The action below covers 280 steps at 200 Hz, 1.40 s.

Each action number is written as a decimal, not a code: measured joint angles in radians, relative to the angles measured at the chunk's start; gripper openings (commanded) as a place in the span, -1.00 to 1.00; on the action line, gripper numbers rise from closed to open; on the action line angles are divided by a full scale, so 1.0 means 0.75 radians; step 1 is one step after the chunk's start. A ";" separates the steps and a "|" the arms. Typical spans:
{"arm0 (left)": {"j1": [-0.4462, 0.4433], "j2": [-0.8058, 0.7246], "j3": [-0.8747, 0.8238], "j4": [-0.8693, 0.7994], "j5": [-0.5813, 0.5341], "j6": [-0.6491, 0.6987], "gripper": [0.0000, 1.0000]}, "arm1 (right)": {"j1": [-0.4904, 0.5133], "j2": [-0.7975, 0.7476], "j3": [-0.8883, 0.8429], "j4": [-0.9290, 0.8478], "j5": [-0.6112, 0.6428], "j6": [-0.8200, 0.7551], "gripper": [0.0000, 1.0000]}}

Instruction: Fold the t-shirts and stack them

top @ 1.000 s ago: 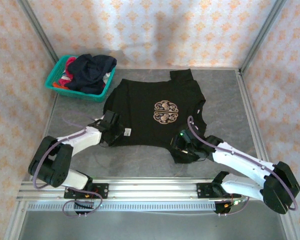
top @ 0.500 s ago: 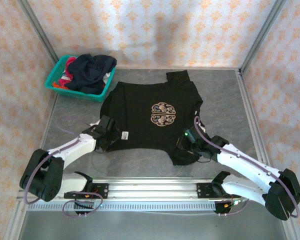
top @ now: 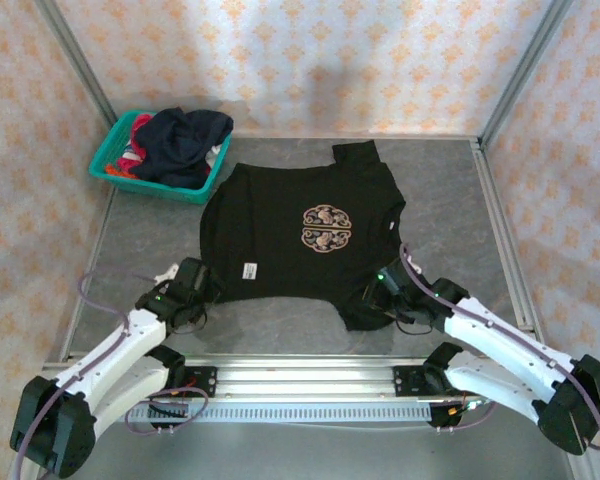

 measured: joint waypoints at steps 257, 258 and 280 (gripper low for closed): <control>0.000 0.138 -0.007 0.119 0.104 -0.161 -0.21 | 0.000 0.025 -0.054 0.082 -0.020 0.024 0.16; 0.000 0.139 -0.007 0.120 0.104 -0.161 -0.21 | 0.000 0.025 -0.054 0.082 -0.020 0.024 0.16; 0.000 0.156 -0.007 0.146 0.108 -0.167 -0.27 | 0.000 0.015 -0.055 0.082 -0.020 0.027 0.16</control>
